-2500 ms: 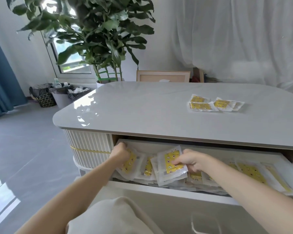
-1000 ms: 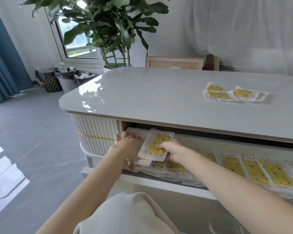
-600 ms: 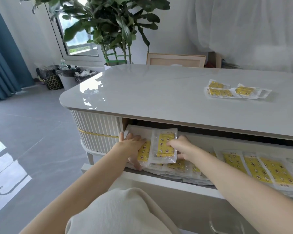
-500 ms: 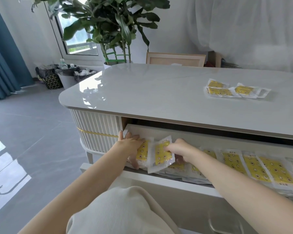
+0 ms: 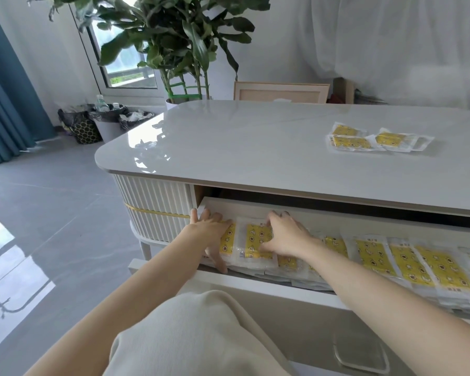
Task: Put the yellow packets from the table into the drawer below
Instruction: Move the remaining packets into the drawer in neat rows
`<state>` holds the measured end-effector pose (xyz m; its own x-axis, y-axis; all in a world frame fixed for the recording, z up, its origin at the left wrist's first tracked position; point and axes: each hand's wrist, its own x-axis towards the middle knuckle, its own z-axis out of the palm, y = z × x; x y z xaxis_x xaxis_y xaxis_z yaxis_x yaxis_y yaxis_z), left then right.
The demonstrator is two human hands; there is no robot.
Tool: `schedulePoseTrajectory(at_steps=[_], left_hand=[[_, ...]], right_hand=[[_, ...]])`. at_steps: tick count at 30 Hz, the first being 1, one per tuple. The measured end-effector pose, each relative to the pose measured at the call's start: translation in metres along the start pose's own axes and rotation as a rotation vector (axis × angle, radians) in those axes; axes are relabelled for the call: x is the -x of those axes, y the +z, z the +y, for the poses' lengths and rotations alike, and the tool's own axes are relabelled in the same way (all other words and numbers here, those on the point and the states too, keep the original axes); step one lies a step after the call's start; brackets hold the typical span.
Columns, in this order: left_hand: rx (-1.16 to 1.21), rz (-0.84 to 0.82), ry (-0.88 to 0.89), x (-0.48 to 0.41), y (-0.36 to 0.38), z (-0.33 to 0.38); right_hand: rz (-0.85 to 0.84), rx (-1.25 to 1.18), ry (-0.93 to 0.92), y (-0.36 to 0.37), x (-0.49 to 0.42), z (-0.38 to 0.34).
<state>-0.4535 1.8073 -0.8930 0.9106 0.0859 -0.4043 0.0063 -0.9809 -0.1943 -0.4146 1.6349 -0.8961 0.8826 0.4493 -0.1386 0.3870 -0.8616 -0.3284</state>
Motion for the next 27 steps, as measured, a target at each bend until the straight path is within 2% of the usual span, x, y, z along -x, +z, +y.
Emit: schedulePoseTrajectory(at_steps=[3,5,11,19,23,27], left_hand=[[0.007,0.032,0.008,0.0,0.0,0.003],[0.006,0.051,0.013,0.001,0.0,0.004],[0.027,0.069,0.004,0.001,0.001,0.003],[0.145,0.134,0.007,0.011,0.003,0.004],[0.178,0.208,0.003,0.021,-0.009,0.006],[0.325,0.172,0.066,0.039,-0.034,0.005]], right_hand=[[-0.21,0.03,-0.082,0.002,0.005,0.005],[-0.271,0.042,-0.112,0.002,0.007,0.008],[-0.194,0.022,-0.161,0.007,0.005,0.005],[-0.223,0.106,-0.199,-0.002,0.012,0.004],[-0.204,0.108,-0.224,-0.033,0.019,0.0],[-0.141,0.04,-0.246,-0.082,0.035,-0.004]])
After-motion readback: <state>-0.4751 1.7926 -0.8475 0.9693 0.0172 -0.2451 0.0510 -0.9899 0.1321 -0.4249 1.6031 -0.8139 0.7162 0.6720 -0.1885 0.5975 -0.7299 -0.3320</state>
